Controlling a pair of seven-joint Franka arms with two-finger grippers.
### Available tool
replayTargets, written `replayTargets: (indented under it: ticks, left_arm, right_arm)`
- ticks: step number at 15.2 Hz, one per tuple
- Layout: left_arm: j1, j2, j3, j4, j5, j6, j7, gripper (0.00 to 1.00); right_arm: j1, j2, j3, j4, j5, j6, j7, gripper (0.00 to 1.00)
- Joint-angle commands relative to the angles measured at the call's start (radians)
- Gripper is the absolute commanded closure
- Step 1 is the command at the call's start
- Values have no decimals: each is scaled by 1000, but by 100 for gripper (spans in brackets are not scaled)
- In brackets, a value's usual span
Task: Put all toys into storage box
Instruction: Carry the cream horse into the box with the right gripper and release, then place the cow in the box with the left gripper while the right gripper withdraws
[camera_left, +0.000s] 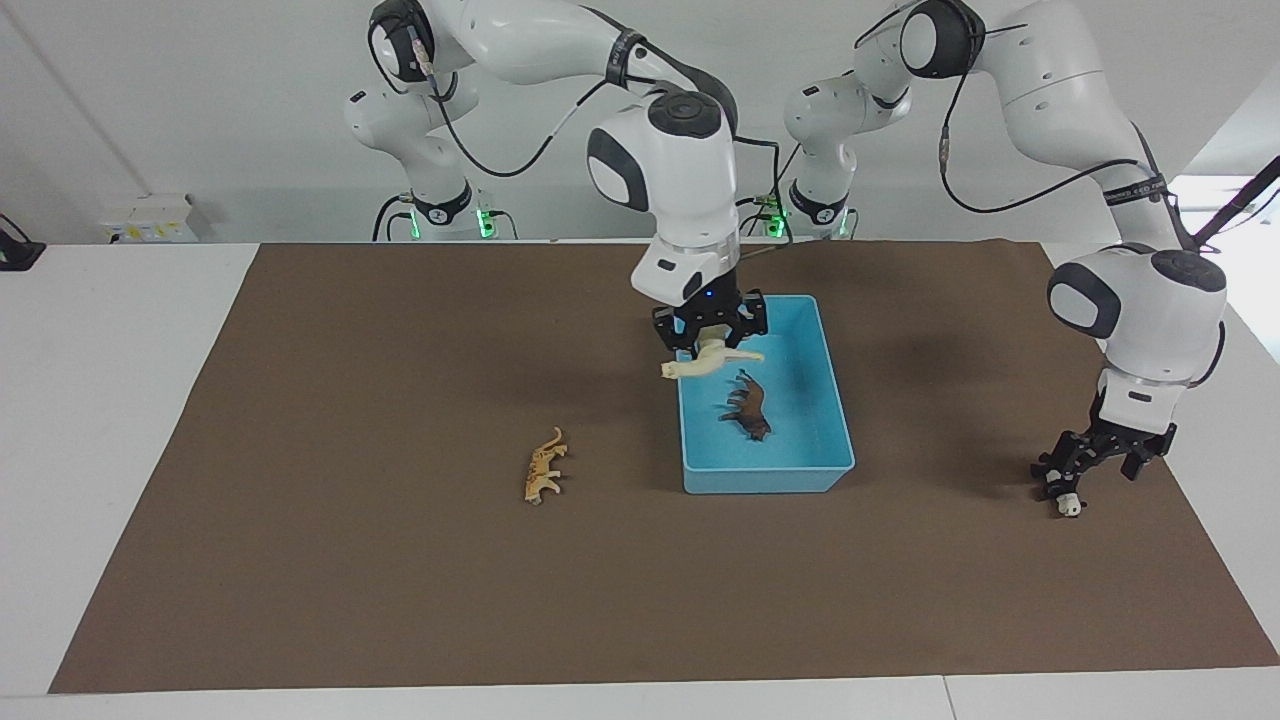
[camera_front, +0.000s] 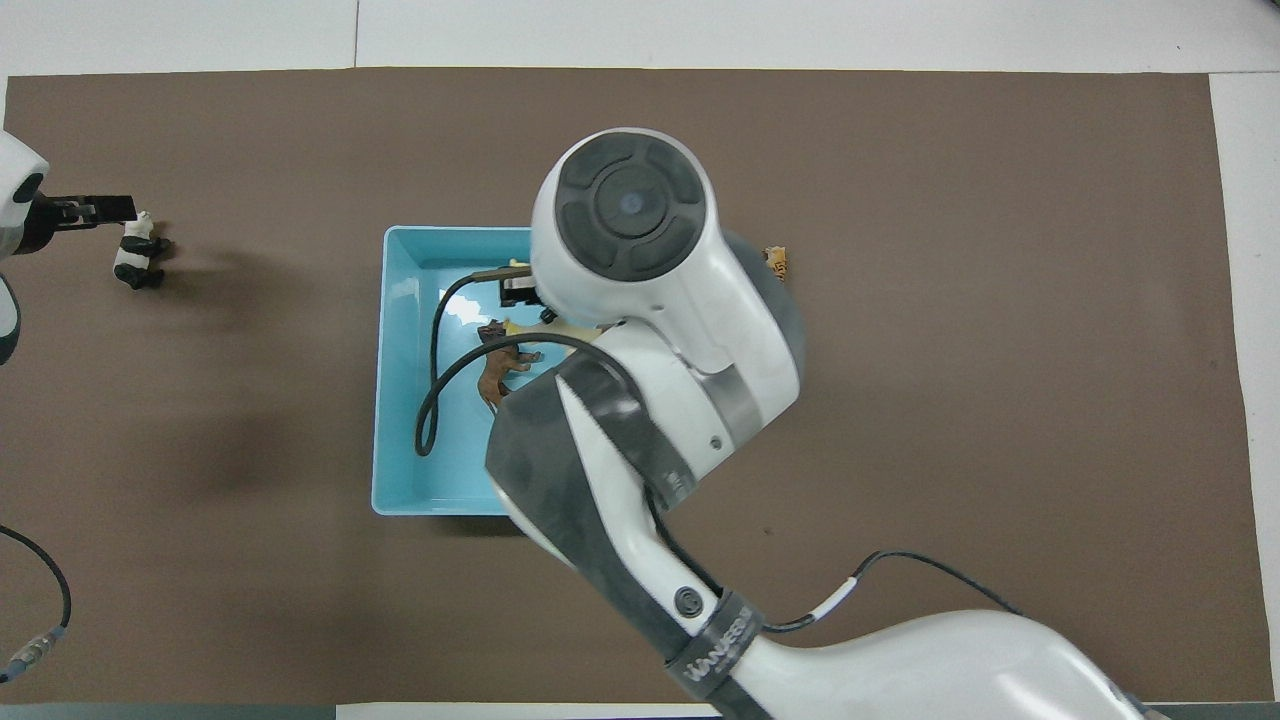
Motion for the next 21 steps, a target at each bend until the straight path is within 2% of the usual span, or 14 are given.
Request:
replayTargets:
  ticks: [1, 2, 4, 5, 6, 8, 9, 10, 12, 13, 15, 18, 20, 21]
  left_arm:
    - [14, 75, -9, 36, 19, 60, 7, 0]
    - [17, 86, -9, 36, 16, 82, 4, 0]
    - [17, 88, -9, 20, 10, 108, -2, 0]
    - [16, 88, -9, 17, 7, 102, -7, 0]
    - [17, 86, -9, 14, 7, 97, -7, 9]
    - [21, 81, -9, 8, 5, 71, -8, 54]
    - [21, 78, -9, 7, 5, 56, -10, 71]
    - [21, 77, -9, 5, 5, 44, -13, 77]
    - [19, 77, -9, 10, 2, 16, -24, 95]
    - [14, 77, -9, 20, -9, -5, -47, 100]
    - [-19, 81, -8, 93, -32, -97, -105, 100]
    - [-90, 78, -7, 296, -27, -418, -240, 100]
    - [-119, 49, -17, 373, -32, -604, -341, 100]
    - [-151, 1, -20, 372, -35, -649, -413, 100]
  right_arm:
    - [14, -8, -8, -164, 29, 160, 25, 25]
    - [17, -8, -8, -166, 38, 153, 86, 0]
    - [22, -2, -8, -88, 50, 8, 227, 0]
    - [19, 18, -8, 10, 49, -110, 280, 0]
    - [5, 42, -11, 111, 50, -202, 315, 0]
    - [-62, 36, -9, 176, 49, -287, 317, 0]
    - [-86, 21, -11, 173, 35, -291, 302, 0]
    - [-95, 19, -18, 172, 17, -291, 255, 0]
    - [-151, 6, -22, 91, -66, -265, 62, 0]
    - [-187, -17, -22, 39, -74, -228, -14, 0]
    - [-237, -56, -21, -107, -82, -107, -95, 0]
    - [-316, -106, -22, -296, -83, 60, -230, 0]
    - [-339, -103, -22, -351, -83, 125, -264, 0]
    - [-337, -93, -22, -367, -83, 158, -267, 0]
